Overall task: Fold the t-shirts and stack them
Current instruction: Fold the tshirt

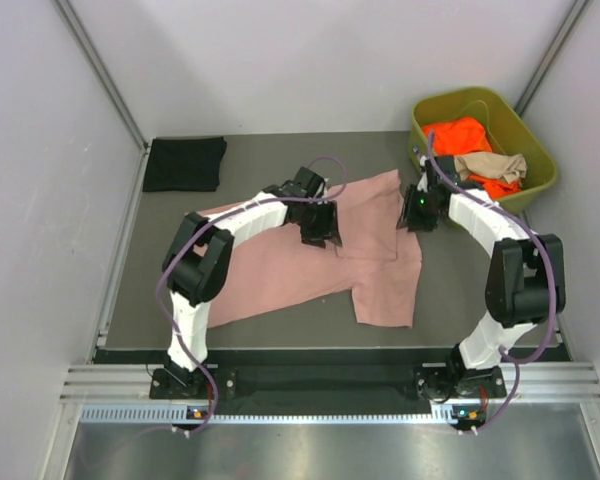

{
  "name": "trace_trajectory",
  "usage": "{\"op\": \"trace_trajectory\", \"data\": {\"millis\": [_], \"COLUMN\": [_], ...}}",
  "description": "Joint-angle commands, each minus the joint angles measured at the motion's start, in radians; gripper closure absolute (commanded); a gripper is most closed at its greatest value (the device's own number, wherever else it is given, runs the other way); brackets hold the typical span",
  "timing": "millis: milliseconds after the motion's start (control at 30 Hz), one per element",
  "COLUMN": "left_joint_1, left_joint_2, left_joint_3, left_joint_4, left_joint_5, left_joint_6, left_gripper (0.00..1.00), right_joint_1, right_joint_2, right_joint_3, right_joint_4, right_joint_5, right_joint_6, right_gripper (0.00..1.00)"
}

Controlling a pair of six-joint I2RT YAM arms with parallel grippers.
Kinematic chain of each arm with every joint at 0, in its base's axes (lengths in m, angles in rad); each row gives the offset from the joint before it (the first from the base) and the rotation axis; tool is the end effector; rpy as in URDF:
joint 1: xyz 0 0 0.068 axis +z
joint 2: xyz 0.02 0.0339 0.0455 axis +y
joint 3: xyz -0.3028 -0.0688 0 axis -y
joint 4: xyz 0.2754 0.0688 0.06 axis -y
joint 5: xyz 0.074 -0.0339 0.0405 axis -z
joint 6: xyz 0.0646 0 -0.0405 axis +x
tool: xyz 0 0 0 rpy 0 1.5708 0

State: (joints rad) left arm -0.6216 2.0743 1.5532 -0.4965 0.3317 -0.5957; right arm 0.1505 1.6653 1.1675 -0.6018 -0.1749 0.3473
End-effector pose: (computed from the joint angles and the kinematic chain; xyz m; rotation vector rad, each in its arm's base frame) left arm 0.3989 -0.3116 0.1787 0.1667 2.7545 -0.8259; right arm 0.3757 0.0683 0.2135 0.2088 2.6938 0.3893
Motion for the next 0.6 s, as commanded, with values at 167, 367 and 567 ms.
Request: {"op": "trace_trajectory", "data": {"millis": [167, 367, 567], "left_joint_1": [0.288, 0.518, 0.652], "left_joint_2": [-0.312, -0.379, -0.398], "left_joint_3": [-0.128, -0.268, -0.367], "left_joint_4": [0.006, 0.013, 0.052], "left_joint_5": [-0.014, 0.013, 0.027], "left_joint_6": [0.137, 0.165, 0.148], "left_gripper": [0.44, 0.45, 0.50], "right_joint_1": [0.032, 0.049, 0.052], "right_joint_2": [0.204, 0.370, 0.479], "right_joint_3": [0.317, 0.486, 0.570], "right_joint_4": [0.184, 0.235, 0.283], "right_joint_5": [0.087, 0.144, 0.169], "right_joint_6": [0.010, 0.002, -0.002], "right_gripper": [0.62, 0.62, 0.67]}}
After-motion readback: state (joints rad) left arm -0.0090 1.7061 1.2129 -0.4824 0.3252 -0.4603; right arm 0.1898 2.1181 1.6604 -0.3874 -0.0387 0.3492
